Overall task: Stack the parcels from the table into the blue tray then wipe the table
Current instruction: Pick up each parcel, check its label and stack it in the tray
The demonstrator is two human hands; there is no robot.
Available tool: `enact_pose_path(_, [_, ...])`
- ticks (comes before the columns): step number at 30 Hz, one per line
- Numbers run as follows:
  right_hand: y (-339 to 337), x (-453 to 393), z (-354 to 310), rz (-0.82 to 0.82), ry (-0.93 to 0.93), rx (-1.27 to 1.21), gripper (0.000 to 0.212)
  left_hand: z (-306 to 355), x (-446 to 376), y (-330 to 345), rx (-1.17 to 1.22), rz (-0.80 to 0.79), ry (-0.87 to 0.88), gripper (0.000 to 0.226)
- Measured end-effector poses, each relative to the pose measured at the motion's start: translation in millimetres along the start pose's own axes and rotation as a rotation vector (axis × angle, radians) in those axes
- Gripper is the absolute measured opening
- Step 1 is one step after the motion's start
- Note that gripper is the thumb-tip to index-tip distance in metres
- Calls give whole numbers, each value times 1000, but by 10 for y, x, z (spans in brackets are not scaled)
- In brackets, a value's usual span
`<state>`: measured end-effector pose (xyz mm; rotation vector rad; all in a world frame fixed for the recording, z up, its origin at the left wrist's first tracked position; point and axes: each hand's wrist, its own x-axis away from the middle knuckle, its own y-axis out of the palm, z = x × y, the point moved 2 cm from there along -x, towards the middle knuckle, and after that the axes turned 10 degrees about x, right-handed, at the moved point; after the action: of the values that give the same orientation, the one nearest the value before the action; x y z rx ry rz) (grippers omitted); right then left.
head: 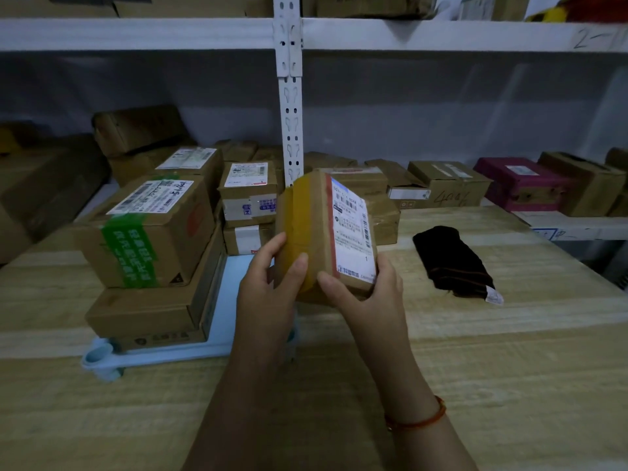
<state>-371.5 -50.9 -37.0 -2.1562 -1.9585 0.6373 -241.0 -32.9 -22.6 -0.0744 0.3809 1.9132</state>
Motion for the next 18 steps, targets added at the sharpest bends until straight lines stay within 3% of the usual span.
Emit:
enact_pose_path(10, [32, -46, 72, -65, 44, -123, 107, 13, 10, -12, -15, -4, 64, 43])
enact_pose_path(15, [-40, -45, 133, -130, 139, -387, 84, 24, 3, -1, 94, 25, 45, 29])
enact_pose_path(18, [-58, -20, 147, -134, 143, -484, 63, 21, 3, 10, 29, 8, 40, 36])
